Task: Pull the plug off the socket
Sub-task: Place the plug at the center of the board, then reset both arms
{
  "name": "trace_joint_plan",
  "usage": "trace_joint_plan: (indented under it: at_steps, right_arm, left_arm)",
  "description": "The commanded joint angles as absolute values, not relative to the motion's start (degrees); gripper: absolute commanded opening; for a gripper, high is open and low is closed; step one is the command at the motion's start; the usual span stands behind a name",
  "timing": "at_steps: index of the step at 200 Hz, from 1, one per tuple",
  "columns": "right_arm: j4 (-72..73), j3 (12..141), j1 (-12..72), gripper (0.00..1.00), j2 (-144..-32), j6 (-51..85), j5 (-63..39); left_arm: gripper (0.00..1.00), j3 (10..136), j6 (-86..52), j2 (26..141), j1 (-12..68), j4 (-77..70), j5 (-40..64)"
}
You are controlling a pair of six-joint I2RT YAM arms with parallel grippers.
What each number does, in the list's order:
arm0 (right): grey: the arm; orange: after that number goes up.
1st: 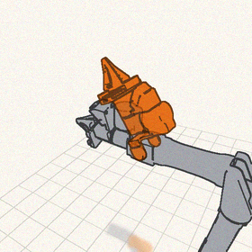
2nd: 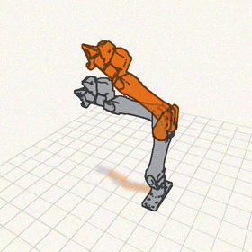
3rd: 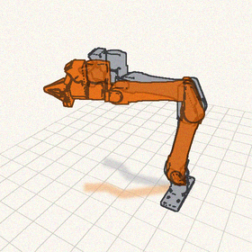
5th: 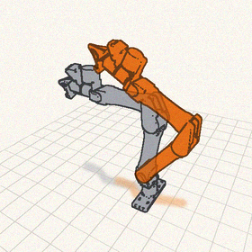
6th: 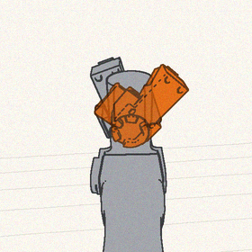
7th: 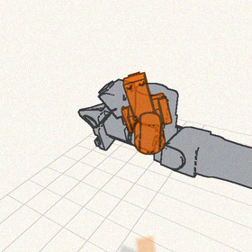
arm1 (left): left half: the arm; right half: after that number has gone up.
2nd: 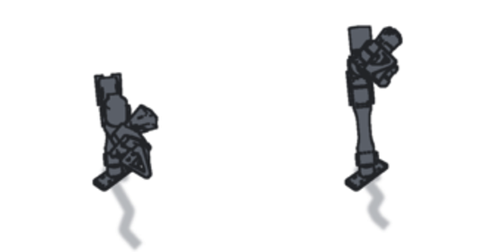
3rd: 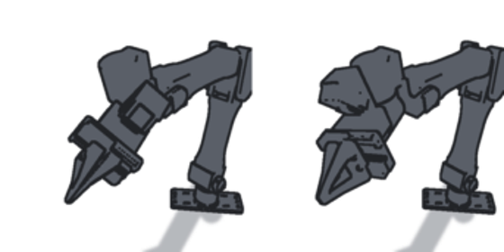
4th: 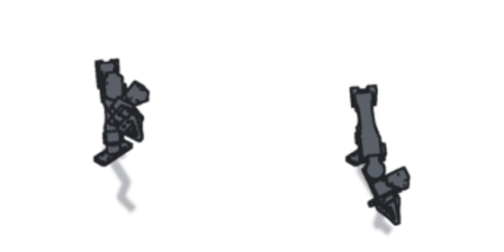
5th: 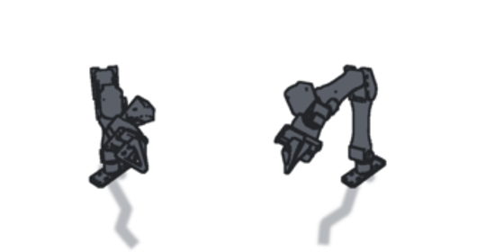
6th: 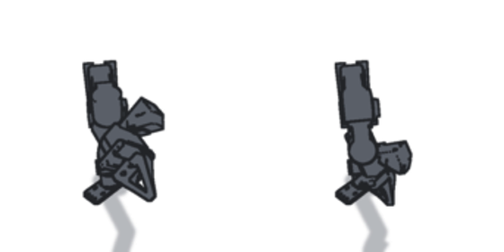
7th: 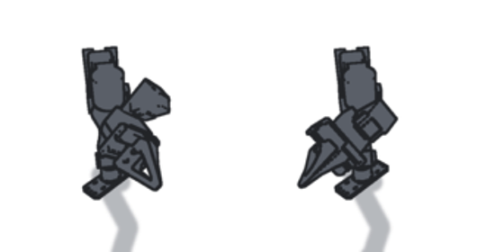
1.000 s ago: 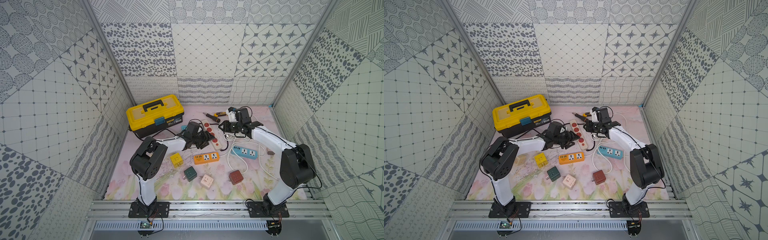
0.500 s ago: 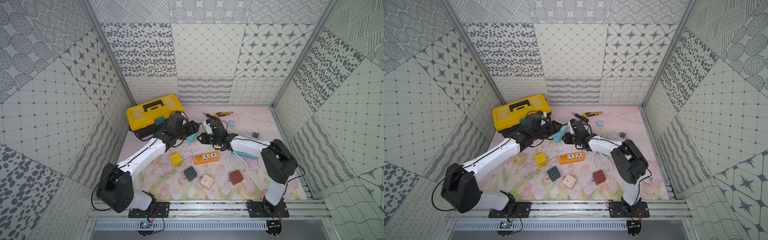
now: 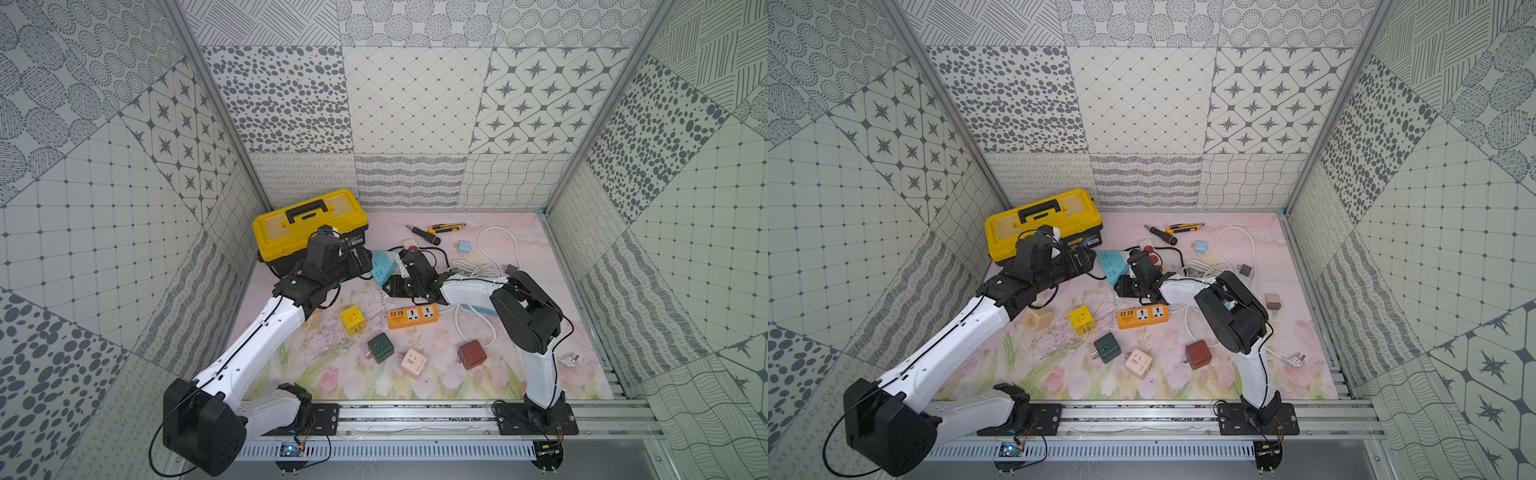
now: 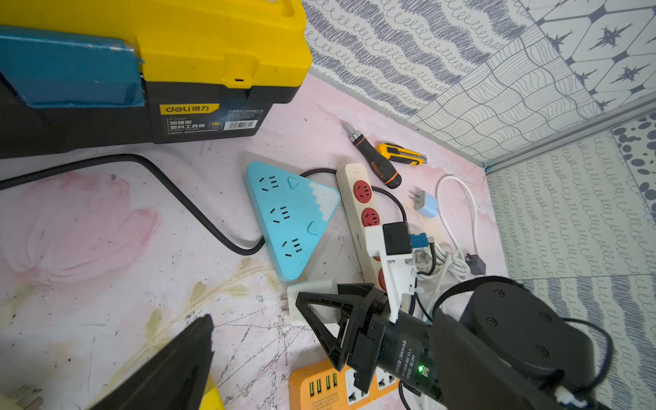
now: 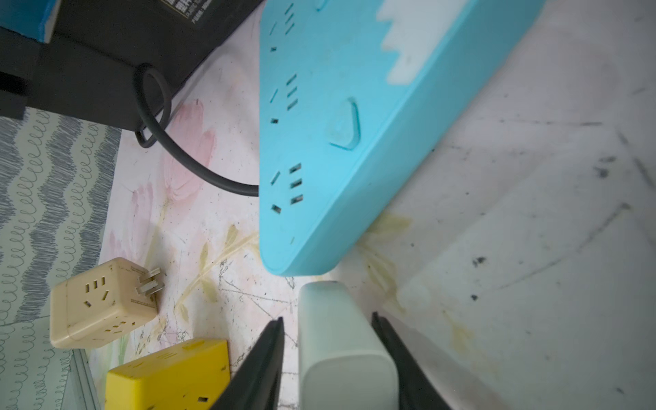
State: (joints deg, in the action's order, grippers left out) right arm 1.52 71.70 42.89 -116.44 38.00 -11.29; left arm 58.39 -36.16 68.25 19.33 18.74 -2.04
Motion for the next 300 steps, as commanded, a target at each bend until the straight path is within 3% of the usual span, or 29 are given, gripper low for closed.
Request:
trace_joint_plan:
  at_steps: [1,36,65,92,118,160,179,203,235,251,264,300]
  right_arm:
    - [2.6,69.9,42.7,0.56,-112.7,36.9,-8.3]
    - [0.7,64.5,40.6,0.65,-103.7,34.0,-3.2]
    - [-3.7,58.6,37.2,0.89,-92.3,27.5,4.1]
    - [-5.5,52.3,32.9,0.97,-82.0,20.1,13.1]
    - [-3.0,45.7,26.6,0.99,-74.2,16.6,17.0]
    - [13.0,31.9,19.7,0.99,-66.0,4.8,17.6]
    - [17.8,27.7,17.5,0.99,-65.9,1.5,19.8]
    - [20.6,25.8,12.1,0.99,-68.0,0.6,14.8]
    - [30.5,21.5,7.2,0.99,-71.8,0.8,9.1]
    - [32.7,21.5,5.4,0.99,-73.5,1.0,5.3]
    - [32.9,21.9,5.2,0.99,-74.3,-1.1,2.3]
    - [36.6,23.2,4.8,0.99,-77.9,-4.0,-3.5]
  left_arm:
    - [1.0,57.9,-32.6,68.6,18.9,20.0,-3.8]
    - [1.0,55.4,-29.6,69.3,18.7,16.4,-6.3]
    - [1.0,48.9,-22.0,67.7,18.6,5.9,-7.0]
    - [1.0,40.6,-10.5,67.5,18.7,-7.8,-9.5]
    - [1.0,38.6,-3.4,70.8,16.2,-10.8,-14.4]
    - [1.0,37.2,-5.6,77.1,3.8,-13.1,-1.2]
    - [1.0,35.4,-7.8,80.6,-0.4,-16.1,2.7]
    - [1.0,33.7,-9.2,84.3,-3.9,-19.2,6.0]
    - [1.0,30.2,-4.8,84.3,-4.4,-30.0,7.0]
    - [1.0,31.3,-4.2,85.4,-4.6,-29.5,10.7]
    - [0.99,28.5,-3.1,86.8,-3.7,-38.7,15.9]
    - [0.99,23.8,-1.1,89.6,0.0,-48.1,8.4]
